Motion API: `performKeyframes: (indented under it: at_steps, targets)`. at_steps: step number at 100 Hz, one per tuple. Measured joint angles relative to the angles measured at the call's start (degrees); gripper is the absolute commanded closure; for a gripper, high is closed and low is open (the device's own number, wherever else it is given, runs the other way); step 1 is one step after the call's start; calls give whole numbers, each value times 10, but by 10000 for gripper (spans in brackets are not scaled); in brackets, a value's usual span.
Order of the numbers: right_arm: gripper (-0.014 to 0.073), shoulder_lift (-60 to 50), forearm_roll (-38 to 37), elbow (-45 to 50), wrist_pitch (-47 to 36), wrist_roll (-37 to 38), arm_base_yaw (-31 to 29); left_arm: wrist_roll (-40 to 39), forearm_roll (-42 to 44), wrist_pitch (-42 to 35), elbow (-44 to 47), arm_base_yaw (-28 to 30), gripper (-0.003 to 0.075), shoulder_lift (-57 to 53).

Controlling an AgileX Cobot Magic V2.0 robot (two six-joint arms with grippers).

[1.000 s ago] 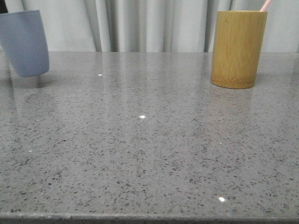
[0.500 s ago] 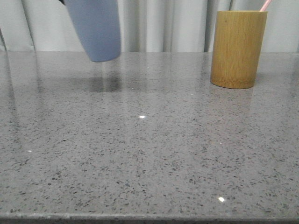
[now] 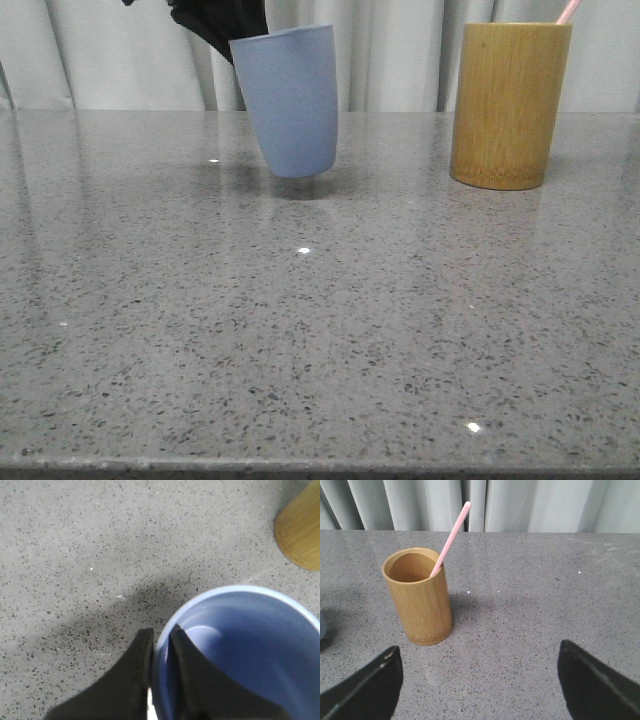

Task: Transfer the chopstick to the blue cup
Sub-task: 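Grip the blue cup rim and carry it toward the bamboo cup, then set the blue cup down near the bamboo cup and release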

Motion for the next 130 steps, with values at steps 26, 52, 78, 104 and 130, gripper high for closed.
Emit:
performKeyframes:
  at_steps: [26,52,78,104,130]
  targets:
    - [-31,0,0,0,0,0,0,0,2,3,0,0,739,3]
    - [-31,0,0,0,0,0,0,0,3,5,-1,0,739,7]
    - [-31,0,0,0,0,0,0,-2,3,9,-5,0,739,22]
    - [-31,0,0,0,0,0,0,-3,3,10,-10,0,724,23]
    - [-31,0,0,0,-1,0,0,7,3,31,-31,0,346,30]
